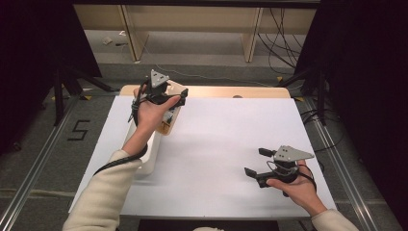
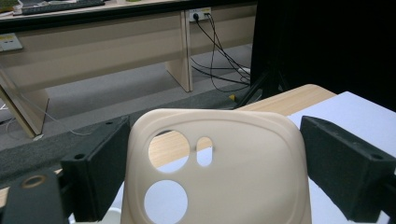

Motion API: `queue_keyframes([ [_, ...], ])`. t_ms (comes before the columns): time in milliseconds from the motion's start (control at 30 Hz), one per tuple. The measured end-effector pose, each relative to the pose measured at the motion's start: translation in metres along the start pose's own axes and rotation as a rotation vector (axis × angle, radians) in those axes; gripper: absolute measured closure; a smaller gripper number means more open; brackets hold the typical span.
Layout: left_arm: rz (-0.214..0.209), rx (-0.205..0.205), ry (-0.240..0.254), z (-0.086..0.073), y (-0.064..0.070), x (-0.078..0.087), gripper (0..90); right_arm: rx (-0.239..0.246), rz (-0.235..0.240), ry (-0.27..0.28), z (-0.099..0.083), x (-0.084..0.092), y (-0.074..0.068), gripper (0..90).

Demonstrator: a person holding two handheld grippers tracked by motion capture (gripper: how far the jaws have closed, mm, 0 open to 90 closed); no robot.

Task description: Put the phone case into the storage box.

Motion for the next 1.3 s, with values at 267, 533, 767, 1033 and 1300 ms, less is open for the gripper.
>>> queue_keyframes([
  [267, 0.008, 0.013, 0.008, 0.0, -0.005, 0.004, 11.4, -0.003, -0.001, -0.001, 0.0, 0.0, 0.0, 9.6],
  [533, 0.017, 0.022, 0.022, -0.002, -0.01, 0.006, 11.4, 0.0, -0.005, -0.002, 0.0, 0.0, 0.0, 9.6],
  [767, 0.029, 0.03, 0.031, -0.003, -0.014, 0.009, 11.4, -0.002, -0.004, -0.001, 0.0, 0.0, 0.0, 9.6],
  [1033, 0.041, 0.049, 0.049, -0.006, -0.021, 0.014, 11.3, -0.001, -0.006, -0.001, 0.0, 0.0, 0.0, 9.6],
  [1300, 0.053, 0.065, 0.056, -0.008, -0.028, 0.017, 11.3, -0.003, -0.004, 0.0, 0.001, 0.0, 0.0, 9.6],
])
Point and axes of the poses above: each handheld gripper's, and its own axes: x roughly backward along the jaws, z roughly out of its top, y roughly to its right, the point moved 1 cm from there along -x, roughly forward along the jaws, and after that the axes turned 15 degrees about -y, right-handed, at the moved point
